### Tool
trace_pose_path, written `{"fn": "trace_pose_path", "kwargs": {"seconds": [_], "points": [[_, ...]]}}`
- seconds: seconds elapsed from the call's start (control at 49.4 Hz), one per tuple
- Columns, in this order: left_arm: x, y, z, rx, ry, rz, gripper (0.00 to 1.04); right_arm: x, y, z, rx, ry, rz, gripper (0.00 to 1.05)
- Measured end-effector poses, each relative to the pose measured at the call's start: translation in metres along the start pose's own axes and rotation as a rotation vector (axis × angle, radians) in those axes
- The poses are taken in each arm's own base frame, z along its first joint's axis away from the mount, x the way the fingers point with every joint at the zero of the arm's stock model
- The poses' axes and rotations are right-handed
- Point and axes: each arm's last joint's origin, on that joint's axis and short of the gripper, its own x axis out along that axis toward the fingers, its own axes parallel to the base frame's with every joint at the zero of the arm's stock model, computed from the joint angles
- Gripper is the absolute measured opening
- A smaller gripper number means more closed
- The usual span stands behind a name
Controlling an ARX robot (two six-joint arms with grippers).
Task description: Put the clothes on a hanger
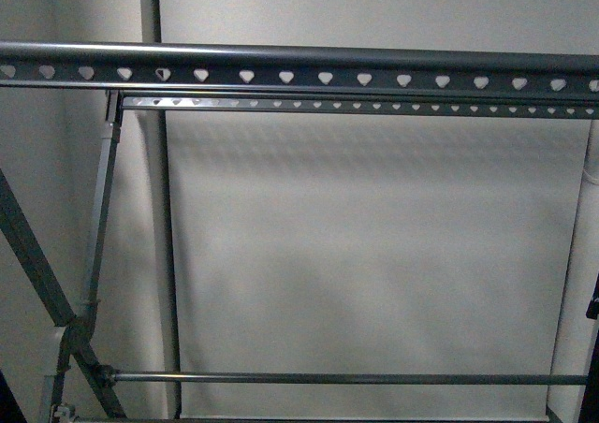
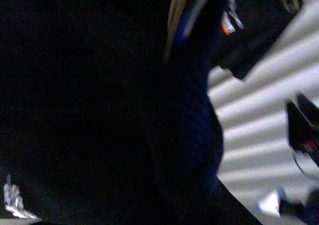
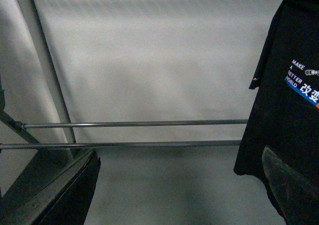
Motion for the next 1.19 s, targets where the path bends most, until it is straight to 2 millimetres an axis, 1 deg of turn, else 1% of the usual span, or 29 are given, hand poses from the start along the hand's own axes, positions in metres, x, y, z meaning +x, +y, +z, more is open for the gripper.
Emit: {"fn": "trace_pose_path", "kwargs": {"seconds": [0.04,0.081,0.121,0.202,0.243,0.283,0.303,0.324,0.344,0.364,0.404,0.425,0.465,0.485,0.506,0.546,0.587,0.607,0.667,0.728,0.769,0.829,0.91,1.173,1.193], "points": [[-0.004,-0.007,-0.001,0.089,0.065,-0.058,0.04,0.0,0.0,0.0,0.0,0.0,0.0,0.97],[-0.005,-0.009,-0.002,0.115,0.109,-0.07,0.04,0.0,0.0,0.0,0.0,0.0,0.0,0.97],[-0.004,-0.009,-0.003,0.196,0.17,-0.088,0.04,0.0,0.0,0.0,0.0,0.0,0.0,0.97],[0.002,-0.003,-0.001,0.306,0.279,-0.122,0.04,0.0,0.0,0.0,0.0,0.0,0.0,0.97],[0.007,0.002,0.003,0.368,0.338,-0.142,0.04,0.0,0.0,0.0,0.0,0.0,0.0,0.97],[0.012,0.008,0.009,0.487,0.358,-0.149,0.04,0.0,0.0,0.0,0.0,0.0,0.0,0.97],[0.014,0.011,0.011,0.508,0.361,-0.148,0.04,0.0,0.0,0.0,0.0,0.0,0.0,0.97],[0.018,0.016,0.016,0.609,0.36,-0.151,0.04,0.0,0.0,0.0,0.0,0.0,0.0,0.97],[0.02,0.018,0.018,0.636,0.361,-0.144,0.04,0.0,0.0,0.0,0.0,0.0,0.0,0.97],[0.026,0.026,0.026,0.805,0.357,-0.142,0.04,0.0,0.0,0.0,0.0,0.0,0.0,0.97],[0.036,0.032,0.04,0.989,0.322,-0.15,0.04,0.0,0.0,0.0,0.0,0.0,0.0,0.97],[0.043,0.036,0.049,1.141,0.279,-0.161,0.04,0.0,0.0,0.0,0.0,0.0,0.0,0.97],[0.051,0.036,0.061,1.293,0.236,-0.181,0.04,0.0,0.0,0.0,0.0,0.0,0.0,0.97],[0.057,0.035,0.067,1.401,0.206,-0.193,0.04,0.0,0.0,0.0,0.0,0.0,0.0,0.97],[0.059,0.034,0.069,1.427,0.199,-0.194,0.04,0.0,0.0,0.0,0.0,0.0,0.001,0.97],[0.067,0.031,0.076,1.57,0.179,-0.203,0.04,0.0,0.0,0.0,0.0,0.0,0.0,0.97],[0.07,0.03,0.079,1.597,0.172,-0.204,0.04,0.0,0.0,0.0,0.0,0.0,0.0,0.97],[0.073,0.029,0.081,1.669,0.171,-0.203,0.04,0.0,0.0,0.0,0.0,0.0,0.0,0.97],[0.083,0.025,0.087,1.799,0.158,-0.207,0.04,0.0,0.0,0.0,0.0,0.0,0.0,0.97],[0.094,0.022,0.089,1.899,0.146,-0.211,0.04,0.0,0.0,0.0,0.0,0.0,0.0,0.97],[0.104,0.018,0.093,1.962,0.108,-0.207,0.04,0.0,0.0,0.0,0.0,0.0,0.0,0.97],[0.111,0.014,0.097,2.035,0.043,-0.182,0.04,0.0,0.0,0.0,0.0,0.0,0.0,0.97],[0.114,0.011,0.102,2.082,-0.003,-0.161,0.04,0.0,0.0,0.0,0.0,0.0,0.001,0.97],[0.114,0.011,0.102,2.089,-0.014,-0.161,0.04,0.0,0.0,0.0,0.0,0.0,0.001,0.97],[0.114,0.011,0.102,2.088,-0.013,-0.161,0.04,0.001,0.0,0.0,0.048,0.024,0.066,0.97]]}}
